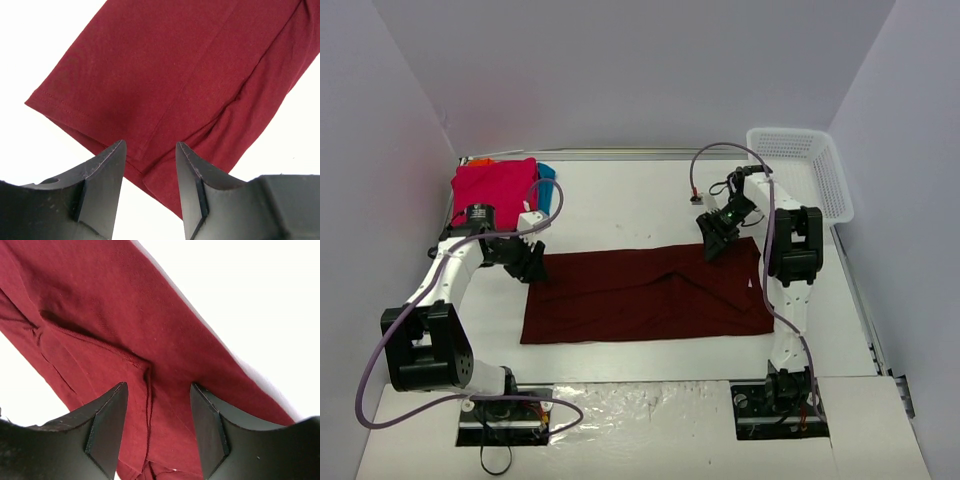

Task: Fold and stack the t-shirts
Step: Fold the other side of the tshirt into a rectangle

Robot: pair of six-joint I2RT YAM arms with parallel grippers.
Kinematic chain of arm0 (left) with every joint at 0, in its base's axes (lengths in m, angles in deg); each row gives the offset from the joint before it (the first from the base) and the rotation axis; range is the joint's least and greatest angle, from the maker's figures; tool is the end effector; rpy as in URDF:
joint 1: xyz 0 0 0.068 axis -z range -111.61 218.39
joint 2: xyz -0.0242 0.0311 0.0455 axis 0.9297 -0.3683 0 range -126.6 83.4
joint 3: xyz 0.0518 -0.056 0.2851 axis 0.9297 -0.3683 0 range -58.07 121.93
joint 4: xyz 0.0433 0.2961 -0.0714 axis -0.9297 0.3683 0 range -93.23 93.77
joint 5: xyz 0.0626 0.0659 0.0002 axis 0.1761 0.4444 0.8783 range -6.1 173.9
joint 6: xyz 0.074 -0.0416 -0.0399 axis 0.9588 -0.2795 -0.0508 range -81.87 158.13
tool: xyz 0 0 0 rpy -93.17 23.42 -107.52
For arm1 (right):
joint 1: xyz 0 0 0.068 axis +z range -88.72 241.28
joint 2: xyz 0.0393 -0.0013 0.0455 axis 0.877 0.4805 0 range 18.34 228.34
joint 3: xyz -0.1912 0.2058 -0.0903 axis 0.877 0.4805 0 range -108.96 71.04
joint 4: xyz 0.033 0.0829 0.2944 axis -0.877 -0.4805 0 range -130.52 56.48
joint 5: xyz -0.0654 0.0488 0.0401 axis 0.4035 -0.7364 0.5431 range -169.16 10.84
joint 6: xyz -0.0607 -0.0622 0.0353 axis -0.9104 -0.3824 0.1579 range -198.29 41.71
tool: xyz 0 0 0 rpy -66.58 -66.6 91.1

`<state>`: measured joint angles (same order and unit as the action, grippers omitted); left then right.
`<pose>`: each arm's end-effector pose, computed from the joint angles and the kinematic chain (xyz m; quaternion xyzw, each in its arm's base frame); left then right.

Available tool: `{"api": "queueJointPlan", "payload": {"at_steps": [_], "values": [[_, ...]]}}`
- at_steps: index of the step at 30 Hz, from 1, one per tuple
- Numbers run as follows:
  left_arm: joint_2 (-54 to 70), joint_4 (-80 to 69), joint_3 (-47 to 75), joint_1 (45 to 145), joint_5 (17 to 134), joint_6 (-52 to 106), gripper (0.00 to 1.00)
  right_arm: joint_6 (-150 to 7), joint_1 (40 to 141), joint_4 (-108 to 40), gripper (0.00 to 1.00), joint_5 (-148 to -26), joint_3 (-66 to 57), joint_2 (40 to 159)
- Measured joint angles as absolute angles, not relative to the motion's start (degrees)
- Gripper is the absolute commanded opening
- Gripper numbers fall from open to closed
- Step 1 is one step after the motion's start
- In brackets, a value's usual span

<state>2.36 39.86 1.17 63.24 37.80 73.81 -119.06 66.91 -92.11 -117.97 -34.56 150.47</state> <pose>0.3308 -0.0313 0.2235 0.3187 0.8440 -0.2884 0.3207 0.5064 0.1031 0.1094 -0.3842 0.8606 0.3044 0.1384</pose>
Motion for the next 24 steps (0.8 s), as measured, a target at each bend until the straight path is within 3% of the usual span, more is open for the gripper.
{"api": "queueJointPlan", "payload": {"at_steps": [3, 7, 22, 24], "values": [[2.36, 39.84, 1.17, 62.96, 37.80, 73.44, 0.43, -119.15, 67.87, -92.26, 0.46, -118.12, -35.44, 150.97], [2.36, 39.81, 1.17, 62.69, 37.80, 73.29, 0.43, -119.68, 68.40, -92.33, 0.24, -118.30, -35.50, 151.21], [2.36, 39.79, 1.17, 61.49, 37.25, 73.24, 0.42, -120.83, 69.05, -93.72, 0.27, -118.67, -34.39, 151.28], [2.36, 39.79, 1.17, 61.36, 37.19, 73.24, 0.42, -120.86, 69.27, -93.92, 0.21, -118.71, -34.39, 151.28]]}}
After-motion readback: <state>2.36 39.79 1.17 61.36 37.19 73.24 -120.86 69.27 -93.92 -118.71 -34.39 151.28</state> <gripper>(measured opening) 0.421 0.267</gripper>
